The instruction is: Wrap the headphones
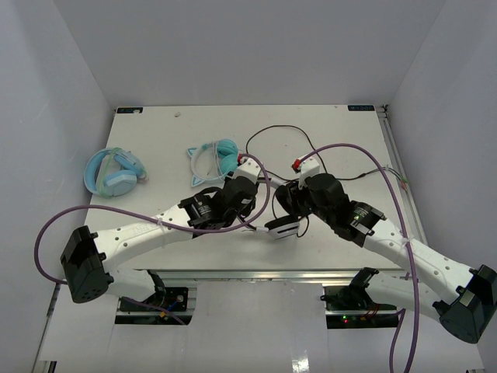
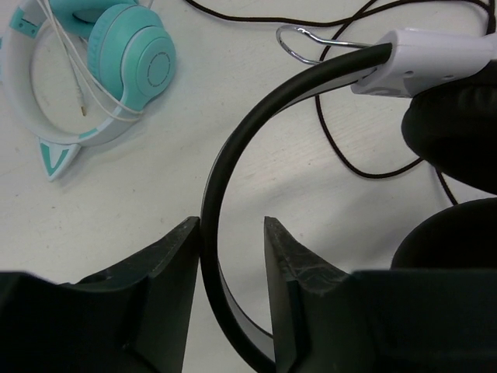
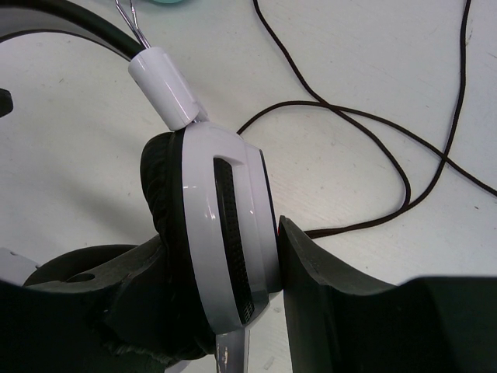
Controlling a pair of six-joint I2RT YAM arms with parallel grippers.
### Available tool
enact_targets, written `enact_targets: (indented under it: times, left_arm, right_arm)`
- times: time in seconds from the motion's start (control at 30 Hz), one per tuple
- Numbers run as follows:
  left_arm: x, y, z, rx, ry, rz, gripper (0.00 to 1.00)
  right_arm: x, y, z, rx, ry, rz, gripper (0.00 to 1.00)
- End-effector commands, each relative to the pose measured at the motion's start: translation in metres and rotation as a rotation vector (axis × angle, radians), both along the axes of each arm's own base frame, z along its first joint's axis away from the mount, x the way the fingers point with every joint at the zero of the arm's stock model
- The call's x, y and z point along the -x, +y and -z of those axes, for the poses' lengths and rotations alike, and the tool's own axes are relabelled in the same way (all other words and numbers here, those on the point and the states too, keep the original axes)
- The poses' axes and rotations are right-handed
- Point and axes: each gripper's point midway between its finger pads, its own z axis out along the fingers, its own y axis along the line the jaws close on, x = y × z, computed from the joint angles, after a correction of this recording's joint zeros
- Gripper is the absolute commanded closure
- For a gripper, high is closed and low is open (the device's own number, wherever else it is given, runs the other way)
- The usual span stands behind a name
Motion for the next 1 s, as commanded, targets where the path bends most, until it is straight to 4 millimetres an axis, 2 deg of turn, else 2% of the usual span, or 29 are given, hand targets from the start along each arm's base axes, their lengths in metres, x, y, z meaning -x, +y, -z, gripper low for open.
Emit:
enact_targets:
  times: [0.0, 0.13, 0.23, 0.37, 0.43, 0.5, 0.53, 0.67, 0.83, 0.97]
  left_arm:
    - [-0.005, -0.004, -0.018, 0.026, -0.031, -0.014, 0.58]
    - [-0.001, -0.006, -0.017, 0.042, -0.016, 0.004, 0.74]
    - [0.005, -0.008, -0.014, 0.058, 0.006, 0.033, 0.96]
    - [0.003, -0.003, -0.017, 0.048, -0.013, 0.021, 1.0]
    - [-0.002, 0.005, -0.018, 0.038, -0.028, -0.013, 1.0]
    - [-0.008, 0.013, -0.018, 0.044, -0.023, -0.045, 1.0]
    - [-0.011, 0.018, -0.019, 0.06, -0.017, -0.065, 1.0]
    - [-0.022, 0.045, -0.022, 0.107, 0.014, -0.161, 1.0]
    - [-0.019, 0.069, -0.058, 0.171, -0.033, -0.227, 1.0]
    - [-0.012, 0.099, -0.084, 0.18, -0.075, -0.321, 1.0]
  right_arm:
    - [-0.006, 0.016, -0.034, -0.131, -0.082, -0.012, 0.92]
    - [-0.005, 0.017, -0.033, -0.13, -0.077, -0.017, 0.92]
    - [-0.006, 0.019, -0.03, -0.124, -0.07, -0.019, 0.92]
    - [-0.01, 0.025, -0.032, -0.121, -0.065, -0.027, 0.91]
    - [-0.012, 0.028, -0.04, -0.128, -0.075, -0.033, 0.77]
    - [-0.014, 0.029, -0.051, -0.138, -0.093, -0.035, 0.49]
    - [-0.015, 0.03, -0.057, -0.146, -0.102, -0.034, 0.4]
    - [-0.015, 0.034, -0.086, -0.178, -0.136, -0.056, 0.16]
    - [-0.008, 0.03, -0.129, -0.212, -0.224, -0.098, 0.07]
    - [0.005, 0.022, -0.146, -0.228, -0.284, -0.151, 0.07]
